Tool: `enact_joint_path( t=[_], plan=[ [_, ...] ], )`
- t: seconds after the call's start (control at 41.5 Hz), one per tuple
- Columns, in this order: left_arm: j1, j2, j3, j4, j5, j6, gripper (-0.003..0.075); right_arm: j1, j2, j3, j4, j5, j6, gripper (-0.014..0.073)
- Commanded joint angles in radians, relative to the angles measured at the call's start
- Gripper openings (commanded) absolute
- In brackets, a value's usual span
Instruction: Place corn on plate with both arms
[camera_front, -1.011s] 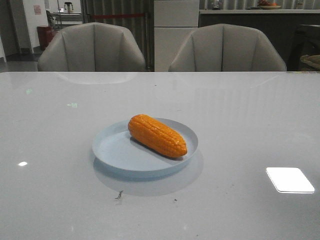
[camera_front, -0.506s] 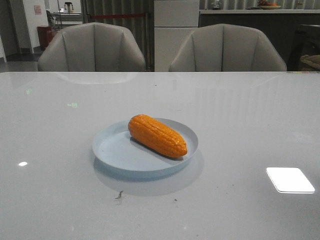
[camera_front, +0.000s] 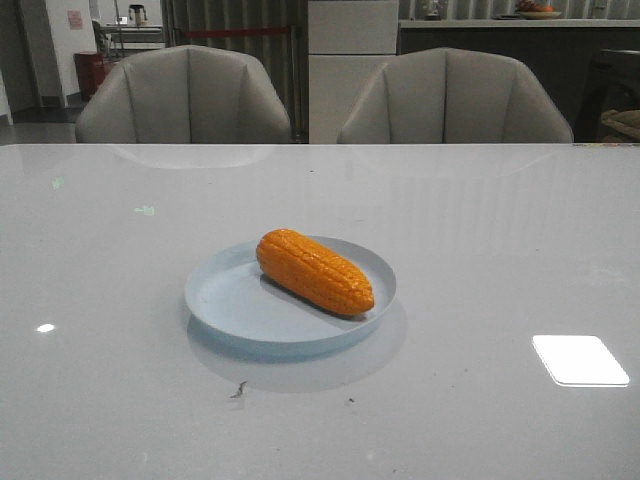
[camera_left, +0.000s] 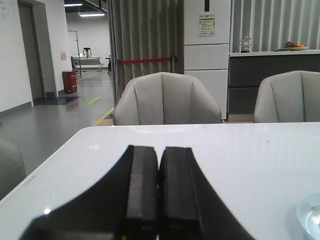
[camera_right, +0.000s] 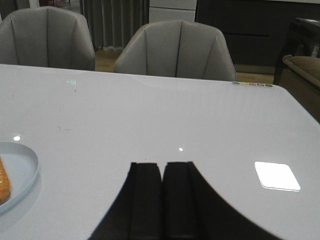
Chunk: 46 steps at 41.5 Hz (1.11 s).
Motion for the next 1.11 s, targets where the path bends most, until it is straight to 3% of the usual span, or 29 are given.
enact_joint_path(
  t=[0.0,0.12,0.385,1.084],
  plan=[
    [0.001,-0.02,0.036,-0.01,-0.077,-0.01,0.0094,-0.005,-0.102,0.04,0.083,-0.097,-0.008,0.0064],
    [0.001,-0.02,0.036,-0.01,-0.077,-0.01,0.0094,-0.005,-0.154,0.125,0.108,-0.114,-0.008,0.0064],
    [0.001,-0.02,0.036,-0.01,-0.077,-0.01,0.0094,-0.005,-0.159,0.12,0.103,0.054,-0.008,0.0064],
    [0.001,-0.02,0.036,-0.01,-0.077,-0.01,0.0094,-0.005,-0.159,0.12,0.103,0.057,-0.008,0.0064]
  ],
)
